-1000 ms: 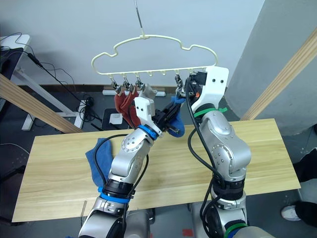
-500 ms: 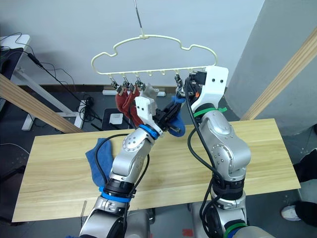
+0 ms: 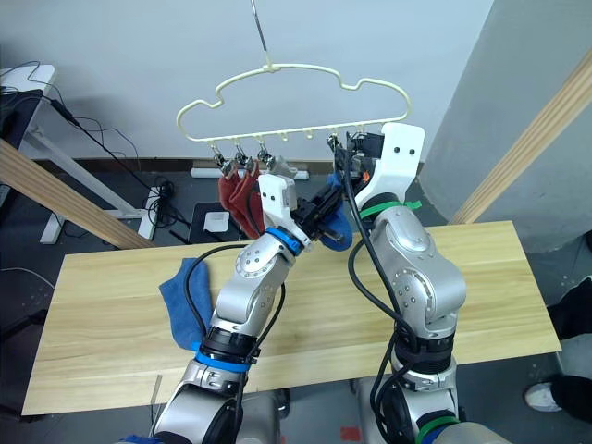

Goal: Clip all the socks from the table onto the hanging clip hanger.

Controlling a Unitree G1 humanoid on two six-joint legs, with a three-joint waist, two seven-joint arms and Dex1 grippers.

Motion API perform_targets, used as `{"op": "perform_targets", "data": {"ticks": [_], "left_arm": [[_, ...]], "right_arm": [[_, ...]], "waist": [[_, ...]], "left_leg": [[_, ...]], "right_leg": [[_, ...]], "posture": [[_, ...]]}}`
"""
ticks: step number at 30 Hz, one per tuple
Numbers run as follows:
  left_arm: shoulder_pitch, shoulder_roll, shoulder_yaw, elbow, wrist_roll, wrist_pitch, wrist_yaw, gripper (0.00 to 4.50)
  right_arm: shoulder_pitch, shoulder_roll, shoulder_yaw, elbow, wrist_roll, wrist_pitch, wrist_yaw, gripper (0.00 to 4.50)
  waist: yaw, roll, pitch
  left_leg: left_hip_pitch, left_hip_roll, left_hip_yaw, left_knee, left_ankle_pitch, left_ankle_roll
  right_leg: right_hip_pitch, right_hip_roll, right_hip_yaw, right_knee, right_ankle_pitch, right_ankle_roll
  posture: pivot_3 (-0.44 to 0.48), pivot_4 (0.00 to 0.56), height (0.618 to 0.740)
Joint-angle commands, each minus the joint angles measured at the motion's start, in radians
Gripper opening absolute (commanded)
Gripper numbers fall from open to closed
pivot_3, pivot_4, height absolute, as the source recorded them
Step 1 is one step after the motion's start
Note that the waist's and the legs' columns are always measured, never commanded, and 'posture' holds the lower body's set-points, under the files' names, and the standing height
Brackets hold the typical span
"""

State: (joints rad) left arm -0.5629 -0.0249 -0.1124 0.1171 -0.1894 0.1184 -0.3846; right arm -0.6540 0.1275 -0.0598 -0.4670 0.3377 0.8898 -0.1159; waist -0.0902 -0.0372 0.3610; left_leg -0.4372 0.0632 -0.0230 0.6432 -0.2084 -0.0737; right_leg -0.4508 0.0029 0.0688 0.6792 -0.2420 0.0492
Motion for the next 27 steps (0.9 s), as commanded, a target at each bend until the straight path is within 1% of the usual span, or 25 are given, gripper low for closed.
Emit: {"op": "perform_targets", "data": {"ticks": [1,3,6,12,13,16,21,23,24,27], "left_arm": [[-0.013,-0.008,-0.01,-0.015,0.002,-0.03,-0.009,0.0],[-0.015,-0.009,-0.01,-0.011,0.003,-0.03,-0.009,0.0],[-0.018,-0.006,-0.017,-0.006,0.013,-0.034,-0.009,0.0],[-0.003,0.015,-0.031,-0.011,0.001,-0.031,-0.068,0.0],[-0.002,0.022,-0.026,-0.011,0.006,-0.018,-0.062,0.29],[0.003,0.049,-0.03,-0.014,-0.008,0.011,-0.108,1.18],[0.01,0.073,-0.037,-0.03,-0.011,0.022,-0.145,2.62],[0.017,0.093,-0.043,-0.043,-0.014,0.036,-0.17,3.28],[0.037,0.145,-0.054,-0.075,-0.026,0.041,-0.241,3.57],[0.066,0.263,-0.057,-0.146,-0.077,0.067,-0.395,3.57]], "right_arm": [[-0.015,0.004,-0.01,-0.061,0.032,-0.004,0.008,3.23],[-0.013,0.001,-0.011,-0.082,0.039,0.002,0.01,3.23],[0.004,-0.038,-0.003,-0.139,0.058,0.033,0.034,3.23],[0.064,-0.158,0.014,-0.28,0.121,0.106,0.112,3.23],[0.076,-0.181,0.02,-0.299,0.127,0.114,0.124,3.25],[0.114,-0.233,0.02,-0.339,0.135,0.125,0.142,3.27],[0.136,-0.267,0.009,-0.358,0.139,0.121,0.148,3.27],[0.142,-0.288,0.009,-0.362,0.132,0.115,0.151,3.27],[0.149,-0.315,0.018,-0.361,0.104,0.099,0.148,3.27],[0.162,-0.369,0.042,-0.34,0.031,0.062,0.126,3.27]], "waist": [[0.0,0.0,0.0],[0.0,0.0,0.0],[0.0,0.0,0.0],[0.0,0.0,0.0],[0.0,0.0,0.0],[-0.001,0.0,0.0],[-0.002,0.0,0.0],[-0.002,0.0,0.0],[-0.003,0.0,0.0],[-0.01,0.0,0.0]], "left_leg": [[0.0,0.0,0.0,0.0,0.0,0.0],[0.0,0.0,0.0,0.0,0.0,0.0],[0.0,0.0,0.0,0.0,0.0,0.0],[0.0,0.0,0.0,0.0,0.0,0.0],[0.0,0.0,0.0,0.0,0.0,0.0],[0.0,0.0,0.0,0.0,0.0,0.0],[0.0,0.0,0.0,0.001,0.0,0.0],[0.0,0.0,0.0,0.001,0.0,0.0],[0.0,0.0,0.0,0.001,0.0,0.0],[0.001,0.0,0.0,0.0,0.0,0.0]], "right_leg": [[0.0,0.0,0.0,0.0,0.0,0.0],[0.0,0.0,0.0,0.0,0.0,0.0],[0.0,0.0,0.0,0.0,0.0,0.0],[0.0,0.0,0.0,0.0,0.0,0.0],[0.0,0.0,0.0,0.0,0.0,0.001],[0.0,0.0,0.0,0.0,0.0,0.001],[0.0,0.0,0.0,0.0,-0.001,0.001],[0.0,0.0,0.0,0.0,-0.001,0.001],[0.0,0.0,0.0,0.0,-0.001,0.001],[0.0,0.0,0.0,0.0,-0.001,0.001]], "posture": [[-0.165,0.305,0.74],[-0.165,0.305,0.74],[-0.166,0.307,0.74],[-0.172,0.309,0.74],[-0.174,0.311,0.74],[-0.173,0.31,0.74],[-0.173,0.31,0.74],[-0.17,0.309,0.74],[-0.171,0.309,0.74],[-0.166,0.309,0.74]]}}
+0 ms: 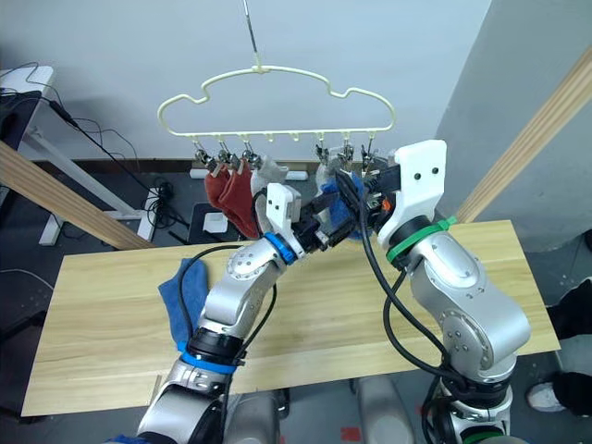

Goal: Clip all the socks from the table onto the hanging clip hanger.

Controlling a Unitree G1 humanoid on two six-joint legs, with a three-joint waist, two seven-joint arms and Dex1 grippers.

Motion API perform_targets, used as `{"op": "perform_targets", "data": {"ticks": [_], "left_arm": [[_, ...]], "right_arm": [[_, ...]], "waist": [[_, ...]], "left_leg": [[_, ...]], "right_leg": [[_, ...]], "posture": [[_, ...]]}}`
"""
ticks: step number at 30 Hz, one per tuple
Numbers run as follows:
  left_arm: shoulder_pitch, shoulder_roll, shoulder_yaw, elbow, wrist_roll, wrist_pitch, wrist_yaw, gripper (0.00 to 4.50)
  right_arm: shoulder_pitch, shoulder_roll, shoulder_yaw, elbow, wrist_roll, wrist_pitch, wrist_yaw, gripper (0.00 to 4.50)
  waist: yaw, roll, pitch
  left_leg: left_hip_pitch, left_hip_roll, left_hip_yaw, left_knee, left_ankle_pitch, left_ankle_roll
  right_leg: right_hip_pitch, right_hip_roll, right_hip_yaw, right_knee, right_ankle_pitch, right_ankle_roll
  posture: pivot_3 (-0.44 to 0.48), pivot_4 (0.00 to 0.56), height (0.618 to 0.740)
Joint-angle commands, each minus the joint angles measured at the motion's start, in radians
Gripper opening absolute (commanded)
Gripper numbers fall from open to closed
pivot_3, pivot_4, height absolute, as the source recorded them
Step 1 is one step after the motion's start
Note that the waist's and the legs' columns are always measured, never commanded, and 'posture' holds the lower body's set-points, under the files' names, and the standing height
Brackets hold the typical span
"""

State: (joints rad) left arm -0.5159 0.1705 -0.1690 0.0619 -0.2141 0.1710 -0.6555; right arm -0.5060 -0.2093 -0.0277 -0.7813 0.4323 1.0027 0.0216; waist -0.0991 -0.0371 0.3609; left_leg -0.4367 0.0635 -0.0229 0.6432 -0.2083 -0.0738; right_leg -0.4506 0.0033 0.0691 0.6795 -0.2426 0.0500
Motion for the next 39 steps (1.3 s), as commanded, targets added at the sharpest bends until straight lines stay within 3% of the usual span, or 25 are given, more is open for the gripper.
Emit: {"op": "perform_targets", "data": {"ticks": [1,5,8,11,39], "left_arm": [[0.015,0.097,0.008,-0.109,-0.073,0.035,-0.155,3.57],[-0.001,0.168,0.025,-0.156,-0.124,0.082,-0.22,3.57],[-0.019,0.2,0.041,-0.178,-0.145,0.118,-0.244,3.62],[-0.034,0.214,0.049,-0.186,-0.153,0.134,-0.249,3.62],[-0.083,0.254,0.062,-0.183,-0.167,0.16,-0.283,3.62]], "right_arm": [[0.016,-0.04,0.014,-0.008,-0.087,-0.065,-0.022,3.27],[0.013,-0.044,0.026,0.042,-0.14,-0.111,-0.03,3.27],[0.008,-0.027,0.034,0.066,-0.154,-0.134,-0.022,2.62],[0.006,-0.01,0.041,0.081,-0.165,-0.147,-0.024,1.58],[-0.113,0.173,0.028,0.349,-0.264,-0.296,-0.077,1.58]], "waist": [[-0.002,0.0,0.0],[-0.001,0.0,0.0],[0.001,0.0,0.0],[0.003,0.0,0.0],[0.011,0.0,0.0]], "left_leg": [[0.0,0.0,0.0,0.0,0.0,0.0],[0.0,0.0,0.0,0.001,0.0,0.0],[0.0,0.0,0.0,0.002,0.0,0.0],[0.0,0.0,0.0,0.001,0.0,0.0],[0.0,0.0,0.0,0.001,0.0,0.0]], "right_leg": [[0.0,0.0,0.0,0.0,0.0,0.0],[0.0,0.0,0.0,0.0,0.0,0.0],[0.0,0.0,0.0,0.0,0.0,0.0],[0.0,0.0,0.0,0.0,0.0,0.0],[0.0,0.0,0.0,0.0,0.003,-0.005]], "posture": [[-0.162,0.309,0.74],[-0.152,0.308,0.74],[-0.147,0.309,0.74],[-0.143,0.309,0.74],[-0.135,0.297,0.74]]}}
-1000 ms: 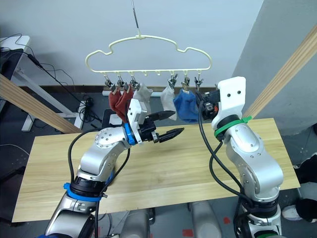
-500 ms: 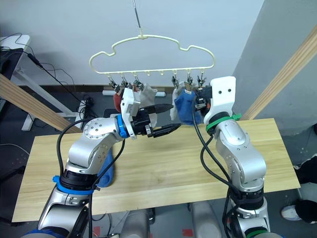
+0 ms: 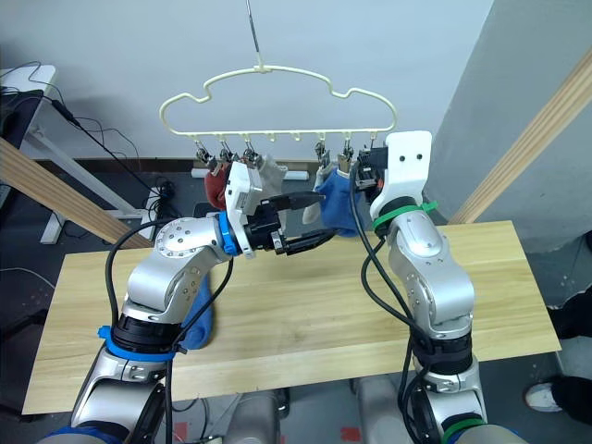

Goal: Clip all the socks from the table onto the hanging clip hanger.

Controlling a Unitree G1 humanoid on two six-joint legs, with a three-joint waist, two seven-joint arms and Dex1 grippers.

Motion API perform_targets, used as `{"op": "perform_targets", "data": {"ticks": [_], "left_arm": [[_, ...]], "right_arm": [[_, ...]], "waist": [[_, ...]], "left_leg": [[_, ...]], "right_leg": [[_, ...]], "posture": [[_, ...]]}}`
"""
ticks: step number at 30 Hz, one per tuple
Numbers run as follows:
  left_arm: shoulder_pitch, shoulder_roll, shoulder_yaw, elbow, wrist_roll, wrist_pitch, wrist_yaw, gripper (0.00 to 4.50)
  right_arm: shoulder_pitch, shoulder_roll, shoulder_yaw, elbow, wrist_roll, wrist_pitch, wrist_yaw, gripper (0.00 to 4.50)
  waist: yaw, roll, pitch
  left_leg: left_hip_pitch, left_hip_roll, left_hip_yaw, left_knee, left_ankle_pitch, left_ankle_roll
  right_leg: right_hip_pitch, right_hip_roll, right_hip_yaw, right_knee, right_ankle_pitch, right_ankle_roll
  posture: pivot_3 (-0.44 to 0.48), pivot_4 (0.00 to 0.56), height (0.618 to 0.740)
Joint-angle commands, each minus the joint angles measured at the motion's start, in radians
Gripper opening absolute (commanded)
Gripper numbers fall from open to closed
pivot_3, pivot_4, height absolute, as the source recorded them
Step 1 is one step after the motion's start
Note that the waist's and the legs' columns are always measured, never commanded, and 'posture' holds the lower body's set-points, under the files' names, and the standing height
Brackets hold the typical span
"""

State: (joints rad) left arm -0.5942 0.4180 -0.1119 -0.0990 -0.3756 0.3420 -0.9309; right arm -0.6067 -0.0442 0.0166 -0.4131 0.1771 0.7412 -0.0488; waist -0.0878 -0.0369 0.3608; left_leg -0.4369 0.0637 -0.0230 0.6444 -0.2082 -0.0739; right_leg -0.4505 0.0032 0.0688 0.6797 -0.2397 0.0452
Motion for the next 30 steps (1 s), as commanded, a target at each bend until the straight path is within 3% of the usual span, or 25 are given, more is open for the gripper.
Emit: {"op": "perform_targets", "data": {"ticks": [1,3,30], "left_arm": [[-0.004,0.007,0.005,-0.021,-0.004,-0.013,-0.008,3.62],[-0.003,0.007,0.005,-0.02,-0.002,-0.014,-0.008,3.62],[-0.001,-0.005,-0.016,-0.007,0.006,-0.025,-0.013,3.62]], "right_arm": [[-0.013,0.009,-0.015,-0.017,-0.011,-0.036,-0.007,1.58],[-0.012,0.011,-0.012,-0.014,-0.017,-0.04,-0.011,2.13],[0.009,0.108,-0.068,-0.066,-0.024,-0.011,-0.088,2.13]], "waist": [[0.0,0.0,0.0],[0.0,0.0,0.0],[-0.001,0.0,0.0]], "left_leg": [[0.0,0.0,0.0,0.0,0.0,0.0],[0.0,0.0,0.0,0.0,0.0,0.0],[0.0,0.0,0.0,0.0,0.0,0.0]], "right_leg": [[0.0,0.0,0.0,0.0,0.0,0.0],[0.0,0.0,0.0,0.0,0.0,0.0],[0.0,0.0,0.0,0.001,0.0,0.0]], "posture": [[-0.135,0.297,0.74],[-0.13,0.293,0.74],[-0.152,0.294,0.74]]}}
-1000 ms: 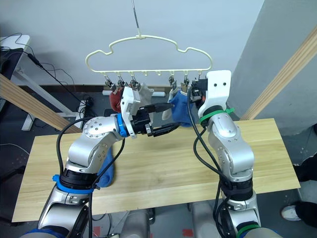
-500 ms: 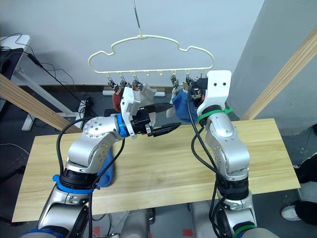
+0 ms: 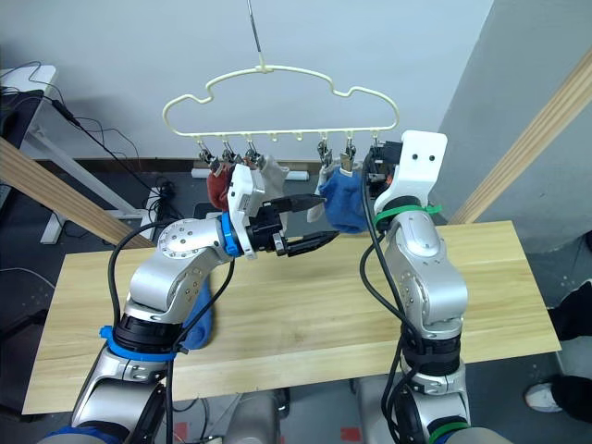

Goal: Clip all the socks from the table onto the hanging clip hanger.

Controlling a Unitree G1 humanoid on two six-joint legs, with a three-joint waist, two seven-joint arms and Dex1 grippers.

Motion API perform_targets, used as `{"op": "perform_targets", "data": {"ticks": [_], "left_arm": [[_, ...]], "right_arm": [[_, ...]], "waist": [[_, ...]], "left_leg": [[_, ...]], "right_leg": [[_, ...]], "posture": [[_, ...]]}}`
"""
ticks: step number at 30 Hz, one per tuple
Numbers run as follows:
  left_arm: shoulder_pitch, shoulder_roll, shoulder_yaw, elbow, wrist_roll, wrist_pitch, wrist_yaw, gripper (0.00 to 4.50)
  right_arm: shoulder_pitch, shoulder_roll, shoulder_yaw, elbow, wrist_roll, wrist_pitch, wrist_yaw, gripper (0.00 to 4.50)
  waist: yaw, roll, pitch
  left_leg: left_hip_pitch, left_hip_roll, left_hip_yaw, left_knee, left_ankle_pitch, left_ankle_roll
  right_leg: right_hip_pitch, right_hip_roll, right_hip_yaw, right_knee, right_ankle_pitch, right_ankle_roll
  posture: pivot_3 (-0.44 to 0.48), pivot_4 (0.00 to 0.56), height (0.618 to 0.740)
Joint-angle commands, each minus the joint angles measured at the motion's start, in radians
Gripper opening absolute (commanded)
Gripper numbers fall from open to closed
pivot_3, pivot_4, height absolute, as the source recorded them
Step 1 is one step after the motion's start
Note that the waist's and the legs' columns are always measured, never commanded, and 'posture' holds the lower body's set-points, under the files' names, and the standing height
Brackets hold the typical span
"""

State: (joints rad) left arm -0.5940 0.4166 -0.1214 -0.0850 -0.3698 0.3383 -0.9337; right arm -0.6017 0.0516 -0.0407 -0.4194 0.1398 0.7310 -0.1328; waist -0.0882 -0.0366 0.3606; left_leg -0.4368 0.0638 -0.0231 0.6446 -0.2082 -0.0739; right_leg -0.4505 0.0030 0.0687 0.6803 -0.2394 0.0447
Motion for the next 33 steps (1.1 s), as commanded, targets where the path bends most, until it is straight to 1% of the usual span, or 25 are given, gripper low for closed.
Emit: {"op": "perform_targets", "data": {"ticks": [1,13,33], "left_arm": [[-0.001,-0.003,-0.006,-0.022,0.0,-0.021,-0.01,3.62],[0.001,-0.004,-0.013,-0.021,0.001,-0.021,-0.012,3.62],[0.005,-0.008,-0.016,-0.028,0.003,-0.017,-0.015,3.62]], "right_arm": [[0.005,0.015,-0.013,-0.062,0.016,0.002,-0.005,2.13],[-0.002,0.032,-0.018,-0.07,0.047,0.005,0.019,2.13],[-0.011,0.059,-0.024,-0.071,0.068,-0.011,0.018,2.13]], "waist": [[0.0,0.0,0.0],[-0.001,0.0,0.0],[-0.001,0.0,0.0]], "left_leg": [[0.0,0.0,0.0,0.0,0.0,0.0],[0.0,0.0,0.0,0.0,0.0,0.0],[0.0,0.0,0.0,0.0,0.0,0.0]], "right_leg": [[0.0,0.0,0.0,0.0,0.0,0.0],[0.0,0.0,0.0,0.0,0.0,0.0],[0.0,0.0,0.0,0.0,0.0,0.0]], "posture": [[-0.155,0.294,0.74],[-0.157,0.296,0.74],[-0.159,0.297,0.74]]}}
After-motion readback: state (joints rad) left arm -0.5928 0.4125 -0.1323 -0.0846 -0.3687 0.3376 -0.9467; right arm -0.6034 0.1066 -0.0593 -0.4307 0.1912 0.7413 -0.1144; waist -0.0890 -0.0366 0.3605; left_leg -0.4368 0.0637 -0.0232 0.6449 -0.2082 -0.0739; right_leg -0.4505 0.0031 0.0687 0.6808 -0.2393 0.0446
